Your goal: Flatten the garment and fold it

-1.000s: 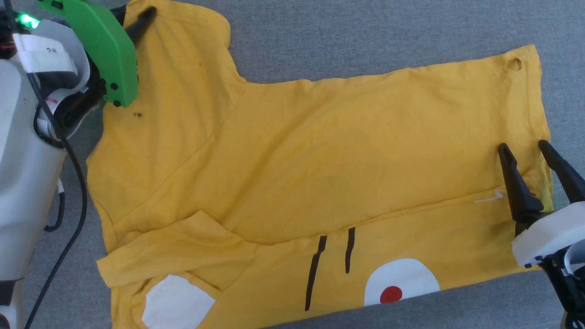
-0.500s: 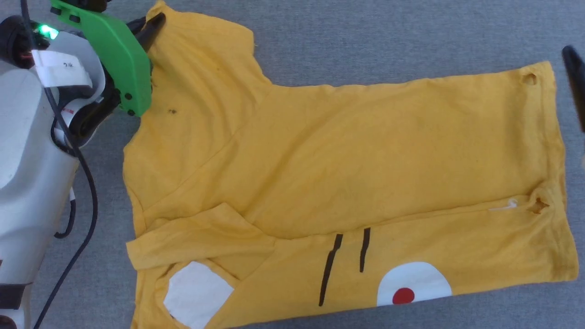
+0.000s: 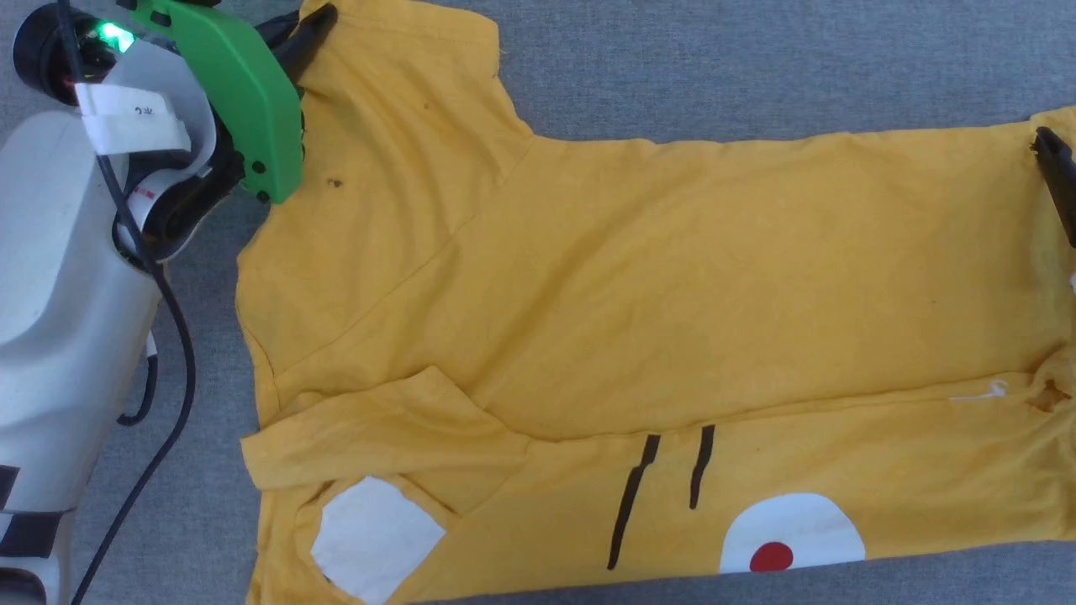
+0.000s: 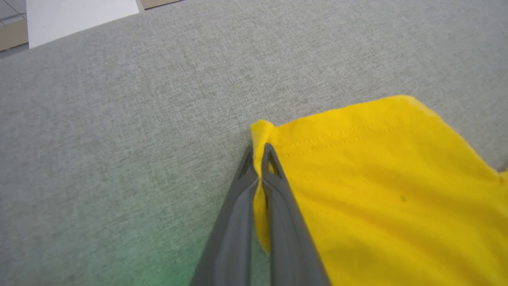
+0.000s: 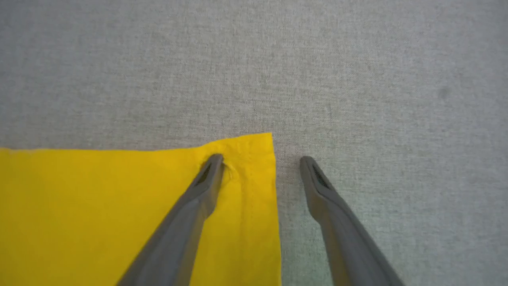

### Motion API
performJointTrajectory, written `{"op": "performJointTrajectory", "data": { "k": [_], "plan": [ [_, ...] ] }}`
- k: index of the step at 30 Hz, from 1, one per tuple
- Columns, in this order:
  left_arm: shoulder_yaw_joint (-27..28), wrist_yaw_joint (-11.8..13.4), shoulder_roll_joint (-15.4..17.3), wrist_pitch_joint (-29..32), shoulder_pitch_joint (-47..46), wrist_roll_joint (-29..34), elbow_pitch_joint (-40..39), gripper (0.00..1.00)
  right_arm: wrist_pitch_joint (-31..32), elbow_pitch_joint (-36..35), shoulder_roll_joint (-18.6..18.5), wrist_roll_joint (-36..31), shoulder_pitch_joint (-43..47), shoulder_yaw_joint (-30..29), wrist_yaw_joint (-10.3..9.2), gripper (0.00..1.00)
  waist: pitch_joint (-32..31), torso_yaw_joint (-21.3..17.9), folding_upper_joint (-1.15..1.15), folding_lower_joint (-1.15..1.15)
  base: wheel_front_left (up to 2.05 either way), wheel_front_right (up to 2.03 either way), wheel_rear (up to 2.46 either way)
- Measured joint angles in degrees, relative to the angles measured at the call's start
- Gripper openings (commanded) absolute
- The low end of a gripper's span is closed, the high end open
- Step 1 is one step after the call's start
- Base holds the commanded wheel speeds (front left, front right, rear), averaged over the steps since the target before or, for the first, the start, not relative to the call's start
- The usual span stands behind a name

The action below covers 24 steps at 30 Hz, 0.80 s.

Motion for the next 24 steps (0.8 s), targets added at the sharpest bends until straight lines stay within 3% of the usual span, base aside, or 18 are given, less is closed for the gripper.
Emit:
{"op": "performJointTrajectory", "data": {
  "k": [1, 2, 3, 4, 5, 10, 15, 24],
  "plan": [
    [0.0, 0.0, 0.0, -0.1, -0.1, -0.2, 0.0, 0.00, 0.0, 0.4, 0.2, -0.1, -0.1, 0.0, 0.00, 1.00, 0.1, 0.1, 0.00, 0.00, 0.00, 0.00, 0.00],
    [-0.1, -0.2, 0.0, -0.2, -0.2, -0.4, 0.0, 0.00, 0.0, 0.7, 0.6, -0.2, -0.3, -0.2, 0.00, 0.88, 0.3, 0.2, 0.00, 0.00, 0.00, 0.00, 0.00],
    [-0.1, -0.2, 0.0, -0.3, -0.2, -0.4, 0.0, 0.00, -0.1, 1.0, 0.9, -0.3, -0.6, -0.3, 0.00, 0.56, 0.4, 0.3, 0.00, 0.00, 0.00, 0.00, 0.00],
    [-0.1, -0.2, 0.0, -0.4, -0.3, -0.5, 0.0, 0.00, -0.2, 1.3, 1.3, -0.3, -1.0, -0.5, 0.00, 0.17, 0.5, 0.4, 0.00, 0.00, 0.00, 0.00, 0.00],
    [-0.2, -0.2, -0.1, -0.5, -0.4, -0.6, 0.0, 0.00, -0.2, 1.5, 1.5, -0.3, -1.4, -0.4, 0.00, 0.00, 0.5, 0.5, 0.00, 0.00, 0.00, 0.00, 0.00],
    [-0.1, -0.2, -0.1, -1.6, -0.3, -1.4, 0.2, 0.00, -1.6, 2.3, 1.7, -0.3, -2.2, 0.0, 0.00, 0.00, 0.3, 0.7, 0.00, 0.00, 0.00, 0.00, 0.00],
    [2.1, -0.2, 0.4, -7.0, 1.6, -2.5, -1.2, 0.00, -4.1, 1.9, 1.7, 0.3, -1.9, 0.2, 0.00, 0.00, -1.7, 0.7, 0.00, 0.00, 0.00, 0.00, 0.00],
    [7.9, 0.8, 2.4, -17.8, 15.8, -6.8, -12.1, 0.00, -8.4, -4.0, 2.4, 2.9, 7.5, -3.0, 0.00, 0.00, -7.8, 0.7, 0.00, 0.00, 0.00, 0.00, 0.00]
  ]
}}
